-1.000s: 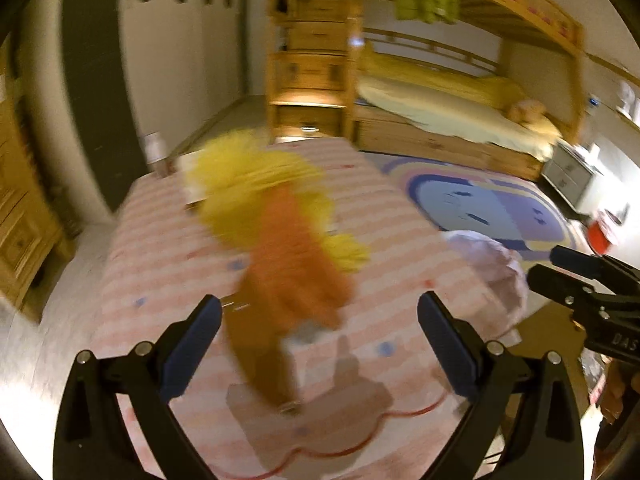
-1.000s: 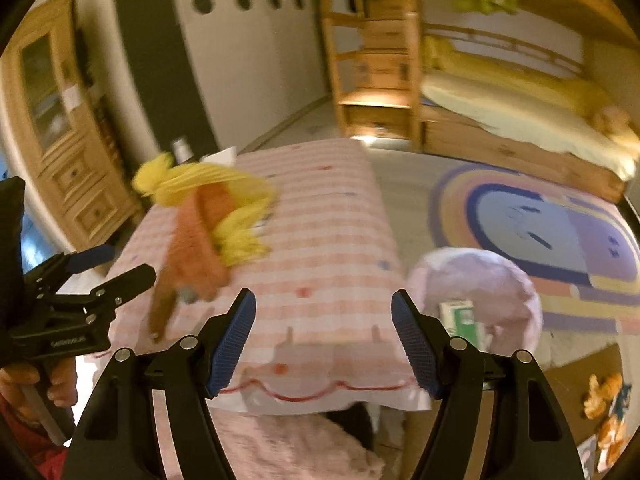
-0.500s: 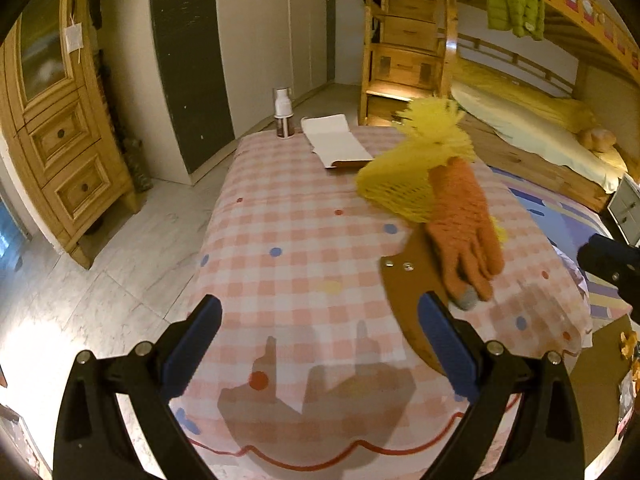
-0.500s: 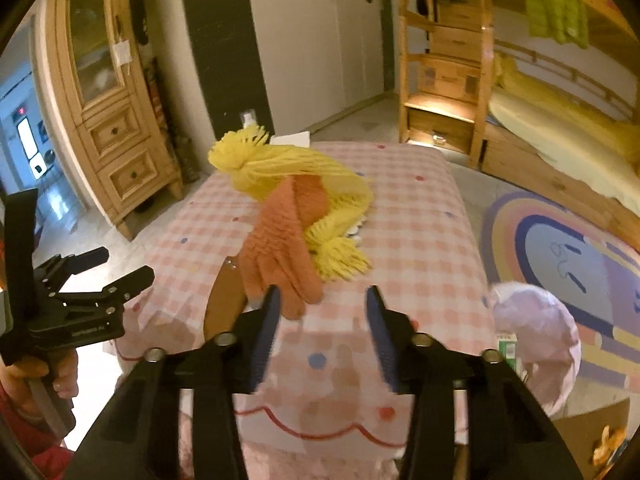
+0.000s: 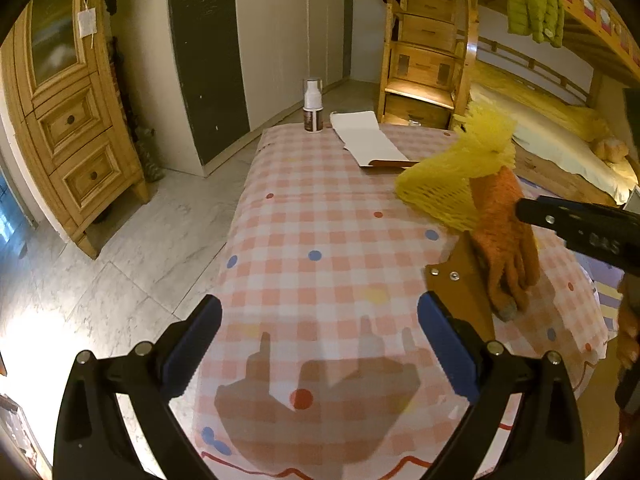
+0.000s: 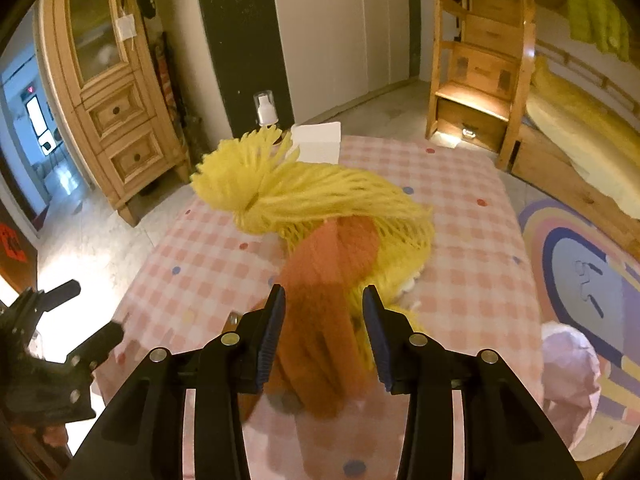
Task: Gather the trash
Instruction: 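Grasp the orange knitted glove with the right gripper, then grasp the yellow foam net with the left gripper while the right holds the orange glove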
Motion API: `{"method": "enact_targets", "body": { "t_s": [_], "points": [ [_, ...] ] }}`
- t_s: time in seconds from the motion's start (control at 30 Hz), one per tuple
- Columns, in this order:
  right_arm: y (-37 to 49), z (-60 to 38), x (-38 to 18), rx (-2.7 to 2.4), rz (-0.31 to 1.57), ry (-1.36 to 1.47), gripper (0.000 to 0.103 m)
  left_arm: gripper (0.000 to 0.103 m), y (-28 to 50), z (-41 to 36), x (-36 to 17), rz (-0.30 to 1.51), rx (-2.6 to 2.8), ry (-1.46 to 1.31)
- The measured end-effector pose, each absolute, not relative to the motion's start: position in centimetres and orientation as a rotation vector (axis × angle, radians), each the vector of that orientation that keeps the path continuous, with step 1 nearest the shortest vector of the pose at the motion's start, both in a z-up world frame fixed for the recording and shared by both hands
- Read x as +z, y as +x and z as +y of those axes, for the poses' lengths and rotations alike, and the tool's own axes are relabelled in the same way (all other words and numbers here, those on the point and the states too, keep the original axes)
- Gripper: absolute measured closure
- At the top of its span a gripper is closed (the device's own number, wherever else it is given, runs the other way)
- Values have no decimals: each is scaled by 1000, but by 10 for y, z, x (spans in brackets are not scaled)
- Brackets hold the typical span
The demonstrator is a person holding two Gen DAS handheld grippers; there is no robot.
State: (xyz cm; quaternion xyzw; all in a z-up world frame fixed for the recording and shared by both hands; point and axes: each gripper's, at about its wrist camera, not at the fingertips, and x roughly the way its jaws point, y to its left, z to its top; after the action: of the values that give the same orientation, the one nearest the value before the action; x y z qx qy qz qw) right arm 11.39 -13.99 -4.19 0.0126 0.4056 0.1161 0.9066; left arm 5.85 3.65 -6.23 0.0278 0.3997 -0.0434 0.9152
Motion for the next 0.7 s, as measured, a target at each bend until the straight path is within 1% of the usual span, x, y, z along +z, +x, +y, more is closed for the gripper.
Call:
{"method": "enact_targets", "body": {
  "t_s": [0.07, 0.13, 0.17, 0.2, 0.23, 0.27, 0.4, 0.57, 0.7],
  "points": [
    [122, -139, -46, 240, 852, 32, 51, 8, 58, 38, -63, 829, -93, 54],
    [125, -139, -48, 245, 860, 47, 51, 8, 58, 37, -65, 839, -99, 51],
    [124, -139, -47, 250, 858, 50, 58, 8, 57, 36, -66, 842, -103, 52],
    [121, -138, -45, 256, 852, 44, 79, 8, 57, 35, -66, 845, -107, 55],
    [118, -136, -43, 254, 853, 20, 91, 8, 56, 34, -67, 848, -113, 57],
    [118, -134, -42, 248, 854, 0, 98, 8, 56, 32, -68, 852, -121, 59],
    [97, -137, -24, 237, 798, -36, 98, 8, 51, 23, -68, 857, -151, 68],
    [62, -153, 12, 245, 702, 4, 99, 8, 46, 9, -68, 865, -184, 79],
    [45, -165, 28, 269, 684, 19, 98, 8, 43, -6, -69, 884, -233, 78]
  ]
}}
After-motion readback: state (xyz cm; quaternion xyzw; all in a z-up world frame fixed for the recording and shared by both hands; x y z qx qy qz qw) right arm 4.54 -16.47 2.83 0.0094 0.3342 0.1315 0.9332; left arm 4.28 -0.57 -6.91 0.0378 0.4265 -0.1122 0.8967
